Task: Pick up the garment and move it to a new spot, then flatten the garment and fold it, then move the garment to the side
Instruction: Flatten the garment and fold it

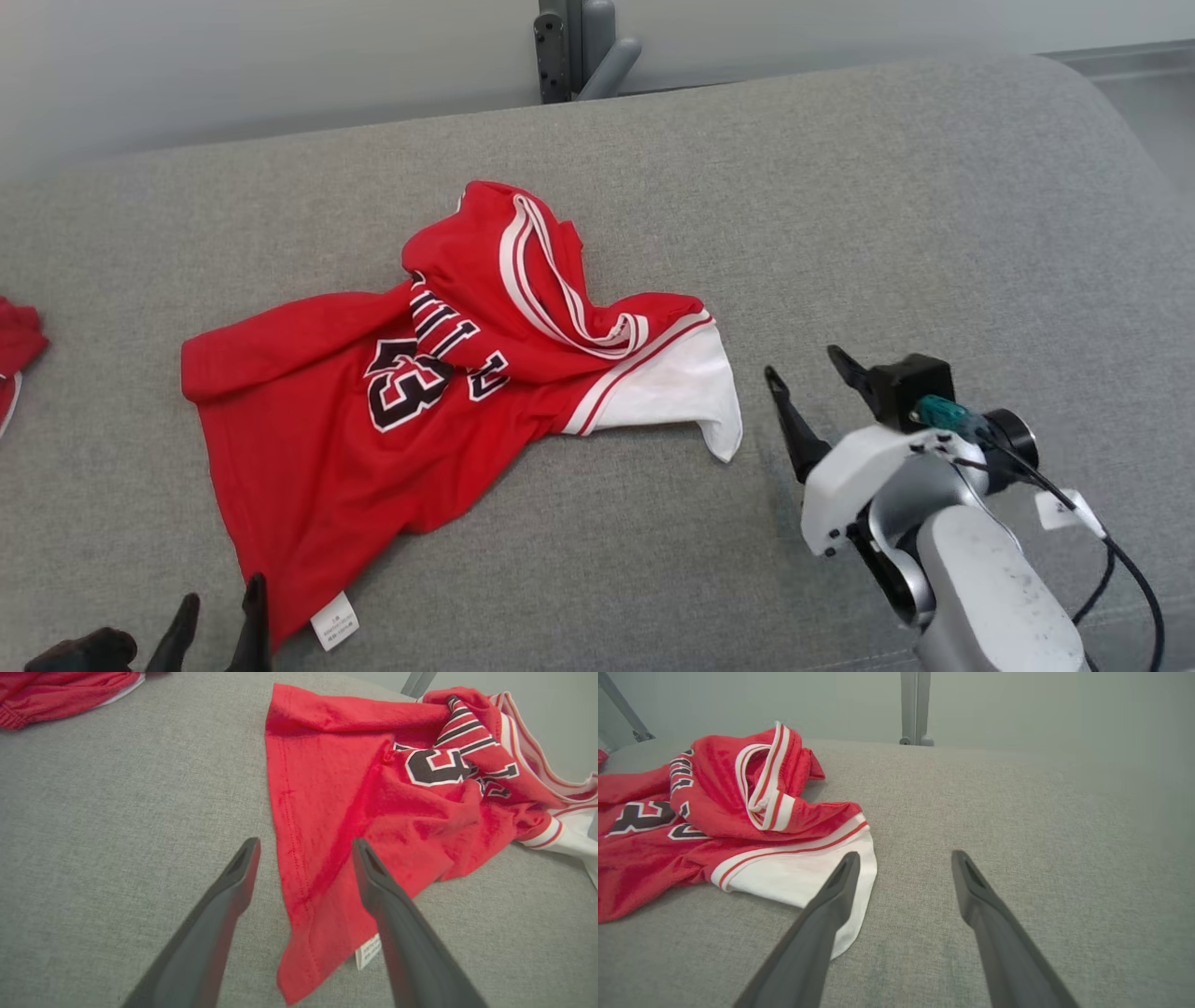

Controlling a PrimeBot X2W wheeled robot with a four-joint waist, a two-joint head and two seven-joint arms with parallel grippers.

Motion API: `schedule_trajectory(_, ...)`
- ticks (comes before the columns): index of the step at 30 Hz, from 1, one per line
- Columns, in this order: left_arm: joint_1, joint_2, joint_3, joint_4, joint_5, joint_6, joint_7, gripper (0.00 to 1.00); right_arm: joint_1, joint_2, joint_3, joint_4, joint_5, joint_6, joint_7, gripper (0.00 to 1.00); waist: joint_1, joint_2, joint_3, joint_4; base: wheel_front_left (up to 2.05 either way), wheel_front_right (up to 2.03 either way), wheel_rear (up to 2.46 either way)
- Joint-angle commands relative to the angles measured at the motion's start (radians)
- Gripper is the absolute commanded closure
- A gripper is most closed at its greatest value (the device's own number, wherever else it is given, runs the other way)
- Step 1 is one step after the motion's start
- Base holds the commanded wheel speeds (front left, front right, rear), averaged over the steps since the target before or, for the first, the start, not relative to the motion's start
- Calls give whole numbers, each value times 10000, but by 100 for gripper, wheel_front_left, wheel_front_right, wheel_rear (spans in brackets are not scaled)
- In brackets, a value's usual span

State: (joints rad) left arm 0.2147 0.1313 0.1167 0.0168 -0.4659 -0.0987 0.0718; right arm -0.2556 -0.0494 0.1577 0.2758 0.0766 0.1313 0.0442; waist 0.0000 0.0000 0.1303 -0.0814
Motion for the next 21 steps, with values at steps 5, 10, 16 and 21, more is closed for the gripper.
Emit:
schedule_trajectory(5, -155, 78, -195, -178, -569, 132, 1485, 0, -1107, -25, 743, 849, -124, -12, 1123, 0, 0, 0, 899, 346, 0, 0, 0)
schedule_trajectory(10, -206, 43, -389, -194, -743, 148, 1970, 0, -1319, -18, 903, 1262, 3, -12, 1276, 0, 0, 0, 1143, 550, 0, 0, 0)
schedule_trajectory(16, -337, -62, -699, -151, -878, 61, 2185, 0, -1464, -21, 1185, 1783, 177, -12, 1296, 0, 0, 0, 1318, 687, 0, 0, 0)
schedule_trajectory(21, -403, -30, -881, 271, -773, 37, 2183, 0, -1580, -21, 1397, 2091, 261, -12, 1343, 0, 0, 0, 1366, 706, 0, 0, 0)
